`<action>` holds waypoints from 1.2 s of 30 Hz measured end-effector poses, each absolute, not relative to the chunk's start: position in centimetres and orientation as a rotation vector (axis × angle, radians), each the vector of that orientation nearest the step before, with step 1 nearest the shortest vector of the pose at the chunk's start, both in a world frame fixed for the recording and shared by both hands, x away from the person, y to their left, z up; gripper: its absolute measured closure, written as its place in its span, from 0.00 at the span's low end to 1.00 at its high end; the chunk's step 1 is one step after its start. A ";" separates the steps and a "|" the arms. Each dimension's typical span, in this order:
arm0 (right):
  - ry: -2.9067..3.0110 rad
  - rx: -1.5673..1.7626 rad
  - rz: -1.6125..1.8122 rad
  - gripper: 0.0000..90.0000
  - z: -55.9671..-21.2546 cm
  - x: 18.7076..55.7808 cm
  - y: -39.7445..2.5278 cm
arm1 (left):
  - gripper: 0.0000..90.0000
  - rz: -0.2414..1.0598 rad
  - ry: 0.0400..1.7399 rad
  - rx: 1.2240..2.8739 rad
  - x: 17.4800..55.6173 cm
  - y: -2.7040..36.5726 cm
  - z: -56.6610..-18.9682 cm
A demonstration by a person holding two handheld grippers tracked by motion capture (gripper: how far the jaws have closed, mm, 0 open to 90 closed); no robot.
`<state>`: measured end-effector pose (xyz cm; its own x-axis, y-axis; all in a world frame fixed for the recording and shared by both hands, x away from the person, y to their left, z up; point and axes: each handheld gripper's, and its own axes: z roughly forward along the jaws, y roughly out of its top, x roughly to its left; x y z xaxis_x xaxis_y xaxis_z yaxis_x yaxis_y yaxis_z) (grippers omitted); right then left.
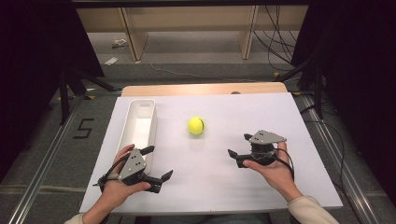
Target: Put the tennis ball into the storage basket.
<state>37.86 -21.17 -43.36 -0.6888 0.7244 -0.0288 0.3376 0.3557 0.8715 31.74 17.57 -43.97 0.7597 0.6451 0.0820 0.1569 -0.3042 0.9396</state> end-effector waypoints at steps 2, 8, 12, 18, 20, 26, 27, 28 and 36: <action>2.215 0.921 1.276 0.17 -43.4 38.0 -20.9 | 0.00 0.550 0.618 1.848 31.7 17.6 -44.0; 2.220 0.915 1.278 0.17 -43.4 38.7 -20.0 | 0.00 0.550 0.617 1.847 31.7 17.6 -43.9; 2.222 0.917 1.279 0.17 -43.4 39.0 -19.7 | 0.00 0.549 0.618 1.847 31.7 17.6 -43.9; 2.221 0.920 1.283 0.17 -43.5 39.7 -19.0 | 0.00 0.550 0.616 1.847 31.7 17.6 -43.9; 2.224 0.923 1.283 0.17 -43.5 40.1 -18.7 | 0.00 0.550 0.616 1.847 31.7 17.6 -43.9; 2.224 0.926 1.280 0.17 -43.6 40.8 -18.2 | 0.00 0.546 0.619 1.844 31.7 17.6 -43.9; 2.226 0.926 1.280 0.17 -43.6 40.9 -18.1 | 0.00 0.550 0.615 1.846 31.7 17.6 -43.9; 2.224 0.926 1.280 0.17 -43.6 41.0 -18.0 | 0.00 0.549 0.615 1.845 31.7 17.6 -43.9; 2.230 0.931 1.283 0.17 -43.8 41.9 -17.2 | 0.00 0.548 0.615 1.847 31.7 17.6 -43.9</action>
<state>41.95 -17.19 -43.77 -0.6968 0.7171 -0.0156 0.3472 0.3562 0.8675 31.69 17.61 -43.92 0.7618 0.6427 0.0818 0.1550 -0.3034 0.9402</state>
